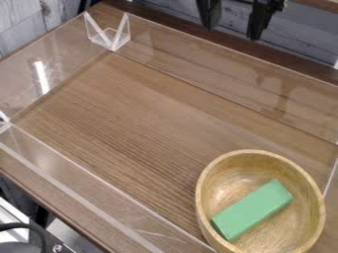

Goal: Put the green block in the brown bowl

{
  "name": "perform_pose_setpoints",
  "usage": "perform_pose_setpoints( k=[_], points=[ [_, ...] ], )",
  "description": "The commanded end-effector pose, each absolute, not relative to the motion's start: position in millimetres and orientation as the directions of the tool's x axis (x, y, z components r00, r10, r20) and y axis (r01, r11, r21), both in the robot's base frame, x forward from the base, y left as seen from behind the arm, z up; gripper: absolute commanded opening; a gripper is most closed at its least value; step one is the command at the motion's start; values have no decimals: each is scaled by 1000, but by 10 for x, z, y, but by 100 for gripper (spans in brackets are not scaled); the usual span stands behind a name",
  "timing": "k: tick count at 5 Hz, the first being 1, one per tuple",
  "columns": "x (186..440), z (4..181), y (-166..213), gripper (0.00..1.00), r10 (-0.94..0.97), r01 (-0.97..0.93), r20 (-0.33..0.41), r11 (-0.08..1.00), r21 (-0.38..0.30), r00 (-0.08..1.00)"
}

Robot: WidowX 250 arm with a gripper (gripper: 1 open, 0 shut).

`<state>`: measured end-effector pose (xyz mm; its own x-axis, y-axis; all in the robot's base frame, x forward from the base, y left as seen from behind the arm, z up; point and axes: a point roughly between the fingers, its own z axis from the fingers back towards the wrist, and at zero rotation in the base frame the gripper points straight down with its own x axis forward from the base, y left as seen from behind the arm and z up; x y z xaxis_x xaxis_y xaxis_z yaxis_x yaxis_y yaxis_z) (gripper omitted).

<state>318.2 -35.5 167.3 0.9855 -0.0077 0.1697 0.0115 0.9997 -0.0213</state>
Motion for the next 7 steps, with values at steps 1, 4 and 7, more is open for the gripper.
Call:
perform_pose_setpoints(
  k=[1, 4, 7],
  points=[
    [3130, 1765, -376, 100, -26, 28, 224, 1000, -5, 974],
    [3107, 1620, -240, 100, -39, 39, 205, 999, 6, 978],
    [3165, 1556, -123, 100, -36, 36, 196, 999, 4, 980]
  ],
)
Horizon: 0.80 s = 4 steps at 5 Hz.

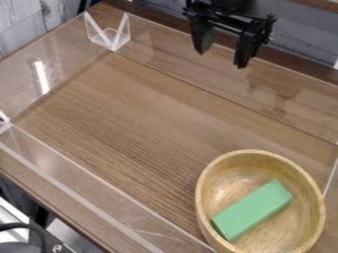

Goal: Put the green block in the brown bowl

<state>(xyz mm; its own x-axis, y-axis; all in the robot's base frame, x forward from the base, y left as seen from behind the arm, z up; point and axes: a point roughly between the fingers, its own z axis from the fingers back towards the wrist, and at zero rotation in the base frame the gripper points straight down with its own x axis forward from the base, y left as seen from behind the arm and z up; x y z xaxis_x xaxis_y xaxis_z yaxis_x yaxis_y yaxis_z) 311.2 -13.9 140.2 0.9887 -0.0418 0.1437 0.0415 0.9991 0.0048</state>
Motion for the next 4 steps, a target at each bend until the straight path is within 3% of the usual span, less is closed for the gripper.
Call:
perform_pose_setpoints(
  k=[1, 4],
  points=[
    [3187, 1536, -95, 100, -36, 36, 194, 999, 3, 980],
    [2808, 1203, -804, 100, -265, 269, 121, 963, -19, 957]
  ],
)
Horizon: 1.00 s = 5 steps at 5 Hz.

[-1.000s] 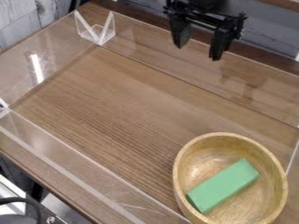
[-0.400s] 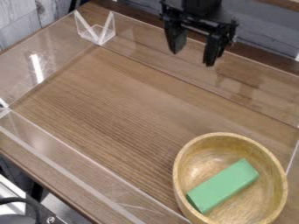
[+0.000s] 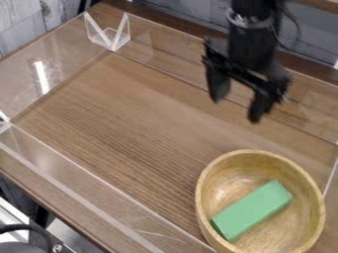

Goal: Put the green block in the brown bowl

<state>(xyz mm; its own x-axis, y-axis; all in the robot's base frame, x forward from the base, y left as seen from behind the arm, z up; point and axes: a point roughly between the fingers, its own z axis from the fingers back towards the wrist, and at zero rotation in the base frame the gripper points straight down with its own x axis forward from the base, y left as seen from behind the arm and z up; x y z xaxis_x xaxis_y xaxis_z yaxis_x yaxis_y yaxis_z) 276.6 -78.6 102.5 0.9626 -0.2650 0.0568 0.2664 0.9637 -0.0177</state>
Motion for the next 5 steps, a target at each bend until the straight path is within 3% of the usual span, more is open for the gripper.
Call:
perform_pose_setpoints(
  k=[1, 3, 5],
  points=[
    [2619, 1068, -1152, 100, -351, 356, 122, 934, -21, 928],
    [2451, 758, -1436, 100, -411, 415, 121, 910, -14, 904],
    [2446, 619, -1393, 100, -416, 421, 122, 907, -20, 901]
  ],
)
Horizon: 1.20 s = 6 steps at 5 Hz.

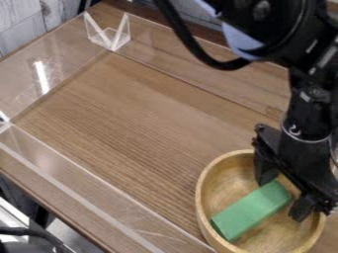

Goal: Put the green block in the brown bowl

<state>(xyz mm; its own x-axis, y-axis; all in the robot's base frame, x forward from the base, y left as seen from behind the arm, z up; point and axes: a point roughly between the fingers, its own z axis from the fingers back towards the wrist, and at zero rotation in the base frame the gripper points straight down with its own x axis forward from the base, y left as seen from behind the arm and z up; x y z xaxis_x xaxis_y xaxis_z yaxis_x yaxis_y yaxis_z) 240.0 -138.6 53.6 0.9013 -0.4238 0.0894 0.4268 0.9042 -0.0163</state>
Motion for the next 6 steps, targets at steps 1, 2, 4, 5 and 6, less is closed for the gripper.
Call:
perform_pose_setpoints(
  k=[1, 2, 4, 5, 6],
  points=[
    [2453, 592, -1382, 100, -418, 423, 123, 906, -23, 900],
    [2457, 575, -1368, 100, -418, 424, 123, 905, -26, 900],
    [2464, 542, -1346, 100, -418, 424, 121, 905, -30, 901],
    [2464, 523, -1340, 100, -417, 423, 119, 906, -32, 901],
    [2461, 509, -1338, 0, -415, 421, 116, 907, -34, 903]
  ],
)
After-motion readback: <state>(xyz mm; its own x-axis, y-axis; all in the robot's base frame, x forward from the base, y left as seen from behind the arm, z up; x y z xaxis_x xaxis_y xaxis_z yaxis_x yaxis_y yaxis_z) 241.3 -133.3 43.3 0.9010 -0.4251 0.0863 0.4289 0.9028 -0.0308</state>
